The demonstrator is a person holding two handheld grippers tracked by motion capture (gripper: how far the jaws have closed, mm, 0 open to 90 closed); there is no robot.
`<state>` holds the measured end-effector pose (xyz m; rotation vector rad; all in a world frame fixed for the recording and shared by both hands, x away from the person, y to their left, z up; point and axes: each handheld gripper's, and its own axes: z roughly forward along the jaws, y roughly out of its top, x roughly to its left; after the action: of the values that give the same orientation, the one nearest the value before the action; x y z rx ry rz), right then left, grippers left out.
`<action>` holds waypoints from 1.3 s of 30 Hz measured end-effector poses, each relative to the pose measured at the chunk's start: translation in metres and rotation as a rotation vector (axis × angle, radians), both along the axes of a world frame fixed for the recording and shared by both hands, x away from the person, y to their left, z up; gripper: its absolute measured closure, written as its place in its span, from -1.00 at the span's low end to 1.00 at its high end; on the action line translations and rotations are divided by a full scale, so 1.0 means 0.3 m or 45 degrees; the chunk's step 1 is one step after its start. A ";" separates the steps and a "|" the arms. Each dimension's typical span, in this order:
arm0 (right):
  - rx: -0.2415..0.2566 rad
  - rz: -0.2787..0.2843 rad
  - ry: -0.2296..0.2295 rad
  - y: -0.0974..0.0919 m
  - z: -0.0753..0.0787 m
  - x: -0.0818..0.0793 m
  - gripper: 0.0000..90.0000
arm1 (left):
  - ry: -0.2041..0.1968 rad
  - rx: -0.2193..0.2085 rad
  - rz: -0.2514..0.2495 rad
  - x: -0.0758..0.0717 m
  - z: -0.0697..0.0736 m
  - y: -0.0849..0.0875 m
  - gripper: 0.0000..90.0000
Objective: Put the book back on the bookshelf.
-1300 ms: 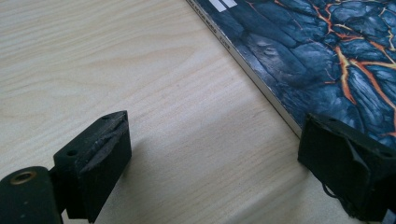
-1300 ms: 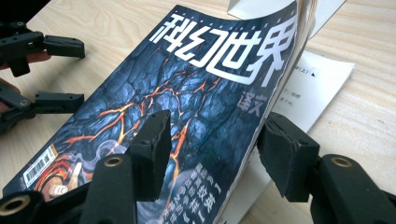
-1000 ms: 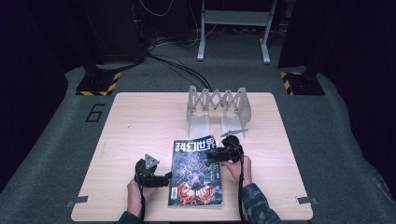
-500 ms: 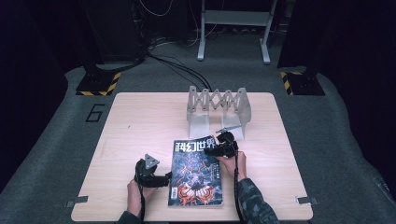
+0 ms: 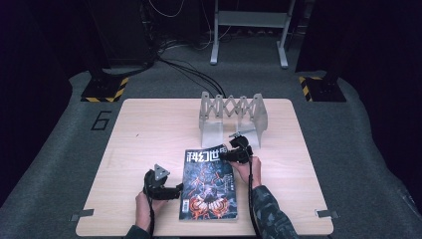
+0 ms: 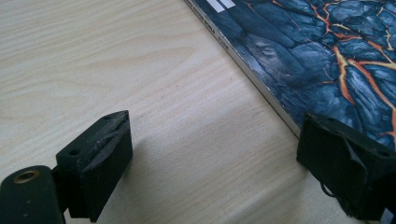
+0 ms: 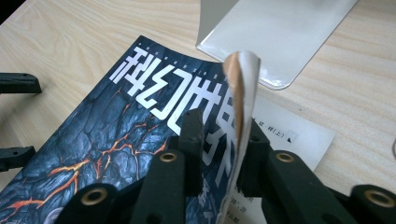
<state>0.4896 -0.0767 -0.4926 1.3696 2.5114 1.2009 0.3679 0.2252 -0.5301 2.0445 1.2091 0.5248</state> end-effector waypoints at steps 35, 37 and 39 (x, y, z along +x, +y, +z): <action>0.033 0.108 -0.290 0.065 0.151 -0.129 0.97 | 0.164 -0.223 -0.133 0.075 0.029 -0.004 -0.99; 0.042 0.108 -0.305 0.065 0.164 -0.140 0.97 | 0.180 -0.243 -0.168 0.088 0.033 -0.011 -0.99; 0.045 0.115 -0.324 0.066 0.178 -0.151 0.97 | 0.191 -0.272 -0.172 0.097 0.036 -0.022 -0.99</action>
<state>0.4442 -0.0570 -0.4391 1.0424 2.4060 1.3464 0.3971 0.2185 -0.5193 1.9912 1.1489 0.1725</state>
